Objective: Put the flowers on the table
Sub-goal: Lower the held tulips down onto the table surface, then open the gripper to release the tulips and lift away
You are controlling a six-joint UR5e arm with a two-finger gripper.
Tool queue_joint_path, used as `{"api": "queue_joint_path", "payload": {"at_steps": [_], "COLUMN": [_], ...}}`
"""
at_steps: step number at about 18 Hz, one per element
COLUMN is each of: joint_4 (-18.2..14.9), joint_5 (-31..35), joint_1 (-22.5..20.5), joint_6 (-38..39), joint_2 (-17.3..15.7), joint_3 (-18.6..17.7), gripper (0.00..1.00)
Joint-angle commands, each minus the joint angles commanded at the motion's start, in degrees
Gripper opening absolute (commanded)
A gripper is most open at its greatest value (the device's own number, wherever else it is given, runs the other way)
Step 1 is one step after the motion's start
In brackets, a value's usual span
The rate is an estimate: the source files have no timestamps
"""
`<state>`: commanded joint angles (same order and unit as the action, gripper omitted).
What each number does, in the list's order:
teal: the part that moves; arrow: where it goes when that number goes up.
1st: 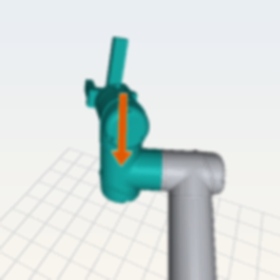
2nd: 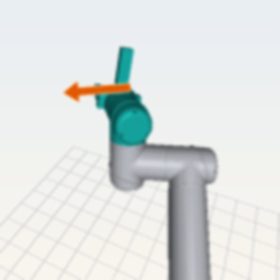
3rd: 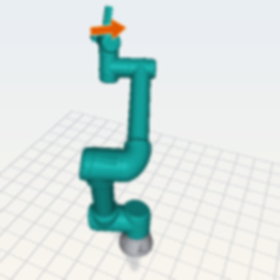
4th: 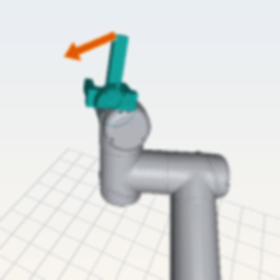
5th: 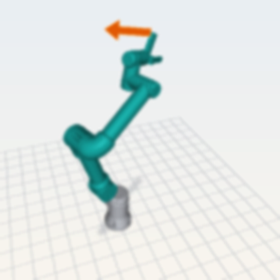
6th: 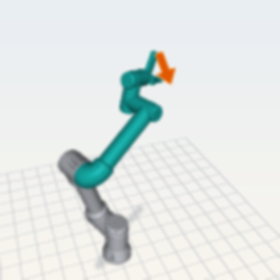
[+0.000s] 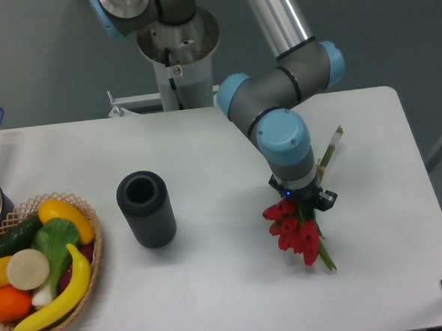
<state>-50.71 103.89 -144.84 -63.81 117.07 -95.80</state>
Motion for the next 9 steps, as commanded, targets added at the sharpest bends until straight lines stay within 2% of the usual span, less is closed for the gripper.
{"api": "queue_joint_path", "payload": {"at_steps": [2,3,4,9], "joint_4": [0.26,0.18,0.26,0.00], "joint_5": [0.00,-0.09,-0.09,-0.09], "joint_1": [0.00,0.00,0.00,-0.88], "joint_6": [-0.26,-0.26,-0.26,-2.98], "joint_2": [-0.17,-0.26,-0.44,-3.16], "joint_3": [0.26,0.44,0.44,1.58], "gripper": [0.84,0.96,1.00,1.00]}}
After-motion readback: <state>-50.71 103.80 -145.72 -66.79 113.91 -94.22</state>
